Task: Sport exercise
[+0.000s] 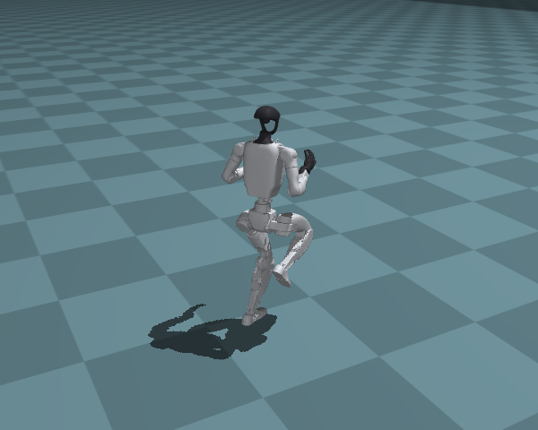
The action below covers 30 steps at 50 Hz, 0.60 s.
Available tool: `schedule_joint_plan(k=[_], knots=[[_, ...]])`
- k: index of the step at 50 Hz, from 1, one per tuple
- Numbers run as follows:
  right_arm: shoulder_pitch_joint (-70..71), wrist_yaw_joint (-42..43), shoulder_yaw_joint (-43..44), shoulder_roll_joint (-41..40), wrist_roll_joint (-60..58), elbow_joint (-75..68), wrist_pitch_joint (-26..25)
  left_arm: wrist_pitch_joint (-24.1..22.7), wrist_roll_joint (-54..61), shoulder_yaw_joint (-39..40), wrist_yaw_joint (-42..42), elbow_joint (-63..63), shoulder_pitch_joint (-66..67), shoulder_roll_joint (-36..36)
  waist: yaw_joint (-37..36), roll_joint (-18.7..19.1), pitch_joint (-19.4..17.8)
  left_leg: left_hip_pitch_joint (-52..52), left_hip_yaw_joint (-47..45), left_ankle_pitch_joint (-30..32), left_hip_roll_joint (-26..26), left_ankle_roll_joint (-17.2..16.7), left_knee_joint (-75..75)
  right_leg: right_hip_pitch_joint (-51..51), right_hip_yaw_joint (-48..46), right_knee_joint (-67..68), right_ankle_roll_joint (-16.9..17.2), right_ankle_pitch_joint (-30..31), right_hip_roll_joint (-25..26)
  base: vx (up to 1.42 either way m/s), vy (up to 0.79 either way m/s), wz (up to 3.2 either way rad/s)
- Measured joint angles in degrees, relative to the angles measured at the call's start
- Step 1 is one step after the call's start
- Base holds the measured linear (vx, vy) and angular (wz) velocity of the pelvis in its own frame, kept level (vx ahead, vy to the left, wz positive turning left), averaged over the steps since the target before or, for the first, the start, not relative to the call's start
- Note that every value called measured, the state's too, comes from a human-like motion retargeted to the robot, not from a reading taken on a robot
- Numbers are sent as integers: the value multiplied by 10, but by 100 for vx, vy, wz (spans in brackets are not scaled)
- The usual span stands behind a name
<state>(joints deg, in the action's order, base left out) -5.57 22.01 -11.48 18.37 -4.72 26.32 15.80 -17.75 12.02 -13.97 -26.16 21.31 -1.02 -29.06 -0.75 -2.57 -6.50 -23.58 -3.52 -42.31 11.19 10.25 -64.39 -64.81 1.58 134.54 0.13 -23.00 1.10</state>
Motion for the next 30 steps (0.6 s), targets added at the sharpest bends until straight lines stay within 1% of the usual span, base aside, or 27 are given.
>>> schedule_joint_plan(k=[2, 3, 5, 7, 8, 10, 12, 13, 15, 16, 17, 18, 20, 21, 22, 23, 25, 26, 27, 28, 30], knots=[[-39, 18, -1, 15, 7, 19, 12, -23, -24, -6, -27, 72, -61, -22, 33, 30, -1, 55, 34, 147, -8, -78, 54, -9, -21, -60, -17, -2, -4, 67, 0, 58], [-55, 30, -1, 22, 6, 27, 17, -30, -37, -11, -34, 97, -81, -26, 51, 39, -1, 73, 41, 235, -17, -117, 71, 2, -29, -104, -23, -4, -9, 67, -5, 92], [-79, 59, -3, 28, -2, 35, 21, -40, -59, -24, -37, 129, -110, -26, 81, 50, -1, 96, 44, 372, -28, -180, 73, 35, -46, -209, -26, -5, -14, 65, -9, 118], [-95, 91, -5, 27, -13, 33, 19, -43, -66, -39, -24, 141, -118, -17, 98, 52, -3, 115, 40, 431, -35, -212, 48, 79, -56, -323, -12, -6, -7, 62, -10, 129], [-100, 106, -7, 25, -16, 30, 18, -41, -64, -47, -14, 141, -117, -10, 103, 52, -5, 127, 37, 442, -38, -217, 35, 104, -58, -377, -3, -6, -4, 61, -9, 126], [-105, 136, -8, 17, -21, 20, 12, -30, -43, -62, 11, 135, -106, 2, 104, 52, -5, 150, 25, 433, -51, -199, 3, 160, -57, -469, 11, -16, 0, 61, -7, 122], [-100, 166, -8, 8, -26, 0, 6, -16, -15, -70, 33, 117, -83, 15, 96, 52, -3, 166, 11, 368, -72, -157, -50, 217, -49, -523, 12, -59, 6, 61, -7, 111], [-95, 178, -6, 3, -27, -11, 3, -9, -1, -72, 42, 103, -68, 21, 87, 51, -2, 167, 3, 319, -84, -132, -88, 242, -44, -534, 6, -98, 9, 60, -6, 96], [-75, 196, 3, -5, -33, -36, -7, 6, 17, -68, 54, 67, -33, 39, 60, 47, -8, 147, -16, 230, -113, -87, -192, 287, -38, -536, -23, -208, 11, 58, -5, 73], [-52, 205, 9, -5, -35, -51, -12, 14, 19, -62, 58, 47, -19, 46, 38, 46, -16, 117, -26, 198, -139, -67, -256, 304, -39, -544, -38, -245, 16, 53, -3, 38], [-23, 213, 15, -3, -36, -65, -17, 21, 21, -55, 61, 31, -9, 52, 12, 48, -24, 77, -33, 169, -169, -47, -320, 317, -40, -558, -50, -270, 27, 48, -2, 1], [17, 221, 22, 5, -35, -79, -20, 26, 23, -47, 62, 22, -6, 56, -20, 54, -31, 19, -36, 148, -209, -29, -382, 324, -40, -585, -57, -270, 48, 49, -1, -12], [94, 233, 38, 35, -23, -87, -25, 30, 33, -31, 57, 35, 1, 59, -78, 45, -34, -107, -38, 113, -259, 10, -470, 346, -36, -623, -49, -270, 61, 58, 1, 19], [115, 235, 46, 53, -10, -79, -23, 28, 35, -19, 53, 55, 8, 52, -92, 16, -37, -158, -52, 106, -252, 29, -482, 368, -26, -630, -29, -270, 37, 71, 1, 94], [131, 236, 54, 71, 4, -70, -21, 24, 35, -8, 50, 74, 14, 44, -105, -17, -40, -201, -69, 100, -241, 42, -485, 392, -14, -641, -6, -258, 11, 78, 0, 131], [136, 236, 60, 86, 16, -59, -17, 17, 32, 4, 47, 89, 22, 35, -117, -54, -45, -229, -89, 95, -224, 45, -469, 420, -2, -659, 24, -224, -17, 78, 0, 109], [128, 233, 65, 107, 33, -44, -11, 5, 25, 23, 50, 108, 36, 18, -143, -118, -48, -263, -131, 87, -201, 47, -415, 459, 20, -703, 85, -102, -50, 76, 4, 63], [119, 225, 63, 115, 38, -43, -11, 2, 25, 25, 54, 110, 43, 14, -153, -138, -48, -267, -149, 86, -192, 47, -384, 469, 25, -710, 111, -41, -57, 73, 9, 27], [110, 217, 62, 123, 43, -43, -12, 0, 26, 28, 59, 111, 50, 11, -162, -156, -48, -270, -165, 85, -184, 47, -355, 478, 27, -714, 131, 8, -62, 70, 11, 13], [102, 208, 58, 131, 50, -45, -13, 0, 29, 29, 62, 110, 56, 10, -168, -169, -47, -269, -178, 85, -178, 47, -331, 485, 23, -712, 140, 30, -66, 68, 10, 7], [89, 191, 51, 144, 65, -51, -16, 2, 35, 31, 65, 107, 67, 12, -177, -187, -47, -260, -197, 84, -173, 47, -297, 498, 7, -700, 139, 27, -72, 63, 8, -1]])
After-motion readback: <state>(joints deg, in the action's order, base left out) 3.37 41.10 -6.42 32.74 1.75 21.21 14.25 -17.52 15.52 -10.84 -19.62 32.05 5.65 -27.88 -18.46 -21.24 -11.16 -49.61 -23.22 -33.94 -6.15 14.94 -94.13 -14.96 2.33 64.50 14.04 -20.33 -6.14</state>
